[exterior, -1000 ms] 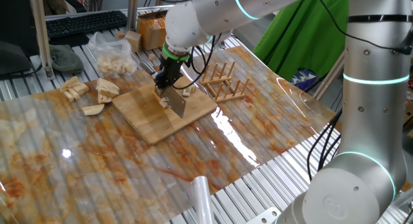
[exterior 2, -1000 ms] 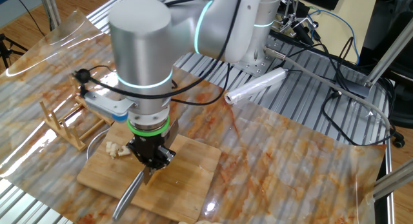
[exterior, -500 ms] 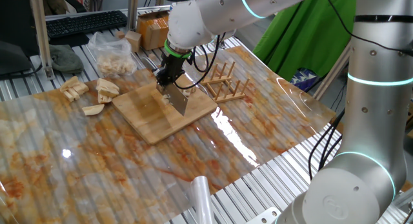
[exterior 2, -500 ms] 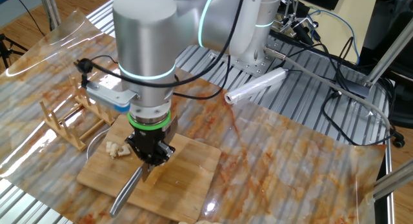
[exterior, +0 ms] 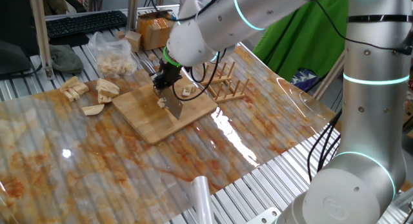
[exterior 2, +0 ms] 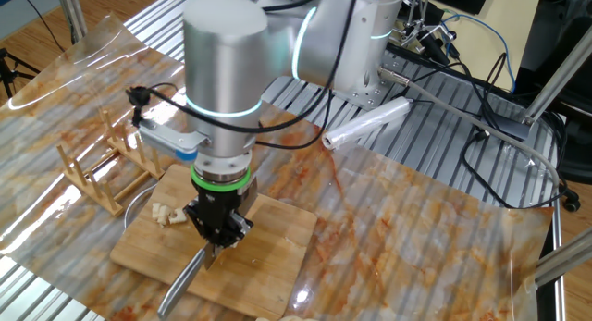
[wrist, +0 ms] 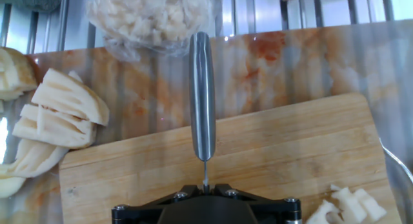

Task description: Slice the lotus root

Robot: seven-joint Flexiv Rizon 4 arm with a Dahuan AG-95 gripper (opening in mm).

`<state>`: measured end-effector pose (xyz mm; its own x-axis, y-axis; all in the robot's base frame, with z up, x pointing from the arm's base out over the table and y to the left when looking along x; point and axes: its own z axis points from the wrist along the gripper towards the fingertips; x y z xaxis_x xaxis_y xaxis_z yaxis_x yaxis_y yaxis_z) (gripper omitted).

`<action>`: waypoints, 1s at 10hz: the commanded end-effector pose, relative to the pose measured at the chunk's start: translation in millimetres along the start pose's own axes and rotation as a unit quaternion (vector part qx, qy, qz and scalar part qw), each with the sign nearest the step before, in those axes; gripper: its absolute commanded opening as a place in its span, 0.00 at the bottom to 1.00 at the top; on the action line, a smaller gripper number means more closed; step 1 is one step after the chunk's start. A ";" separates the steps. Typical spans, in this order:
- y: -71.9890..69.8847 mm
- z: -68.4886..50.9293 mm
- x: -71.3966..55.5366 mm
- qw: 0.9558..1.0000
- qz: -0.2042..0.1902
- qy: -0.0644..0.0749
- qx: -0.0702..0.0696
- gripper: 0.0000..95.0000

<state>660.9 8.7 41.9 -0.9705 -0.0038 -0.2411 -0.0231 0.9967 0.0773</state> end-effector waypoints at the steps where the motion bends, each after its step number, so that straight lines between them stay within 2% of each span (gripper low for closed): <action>1: 0.4 1.6 -0.8 1.000 0.002 0.008 -0.007 0.00; 3: 2.1 4.6 2.1 1.000 0.005 0.007 -0.006 0.00; 5: 2.7 0.4 10.2 1.000 0.010 0.006 -0.002 0.00; 6: 2.6 0.1 10.3 1.000 0.015 -0.005 -0.008 0.00; 7: 3.4 1.2 11.7 1.000 0.019 -0.008 -0.013 0.00; 9: 9.0 7.0 23.7 0.999 0.028 -0.017 -0.013 0.00; 10: 9.6 6.6 26.1 0.999 0.029 -0.018 -0.008 0.00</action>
<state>636.8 19.2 42.0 -0.9589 0.0613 -0.2771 0.0304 0.9930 0.1143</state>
